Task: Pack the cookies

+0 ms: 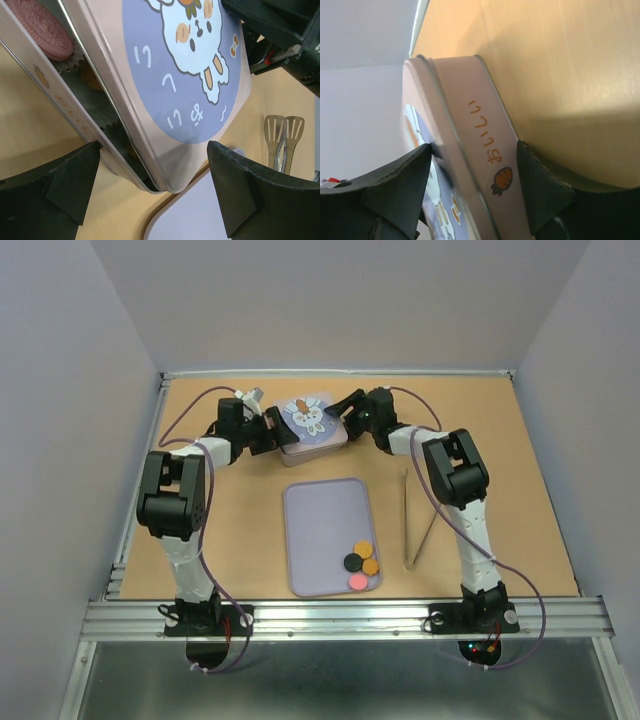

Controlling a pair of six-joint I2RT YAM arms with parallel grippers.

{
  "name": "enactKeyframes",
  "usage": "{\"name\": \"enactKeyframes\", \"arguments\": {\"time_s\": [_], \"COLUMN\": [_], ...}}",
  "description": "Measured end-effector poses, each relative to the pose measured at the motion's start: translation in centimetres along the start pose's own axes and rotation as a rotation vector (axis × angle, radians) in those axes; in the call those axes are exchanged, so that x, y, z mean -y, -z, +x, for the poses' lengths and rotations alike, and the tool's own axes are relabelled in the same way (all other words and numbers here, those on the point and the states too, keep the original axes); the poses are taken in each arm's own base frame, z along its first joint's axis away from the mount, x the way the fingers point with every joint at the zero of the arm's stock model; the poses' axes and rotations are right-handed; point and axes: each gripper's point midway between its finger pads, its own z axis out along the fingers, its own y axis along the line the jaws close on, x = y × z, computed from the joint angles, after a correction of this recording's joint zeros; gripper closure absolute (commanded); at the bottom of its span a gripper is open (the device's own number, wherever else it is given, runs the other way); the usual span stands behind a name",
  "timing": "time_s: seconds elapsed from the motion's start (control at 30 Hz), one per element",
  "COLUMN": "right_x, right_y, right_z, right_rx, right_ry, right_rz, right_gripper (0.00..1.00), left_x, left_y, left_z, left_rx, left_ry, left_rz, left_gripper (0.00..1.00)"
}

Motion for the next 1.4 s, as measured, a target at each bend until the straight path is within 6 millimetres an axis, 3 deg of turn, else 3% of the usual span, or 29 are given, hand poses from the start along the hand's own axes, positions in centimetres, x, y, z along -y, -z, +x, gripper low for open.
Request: {"name": "enactKeyframes", "arguments": {"time_s": [0.17,0.9,1.4], "right_x": [-0.1,-0.9,-2.8], "right_y": [-0.9,-2.4,-4.6], "right_z": [-0.1,-1.0,-1.7], "right_rx": [-0.002,-0.012,-0.016], "right_ry": [0.018,0.115,0.141], "right_rz": [-0.01,0.079,0.06], "right_gripper": [0.21,0.21,0.07], "left_x": [-0.2,0.2,0.3], "left_y": [-0.3,-1.1,-1.3], "left_z": [-0.1,-0.2,-0.1], "left_rx": [-0.006,-0.038,-0.04], "left_ry": [0.003,-0.037,-0.029], "left_rz": [0.005,-0.003,-0.002], "left_gripper": [0.01,0.01,0.01]}}
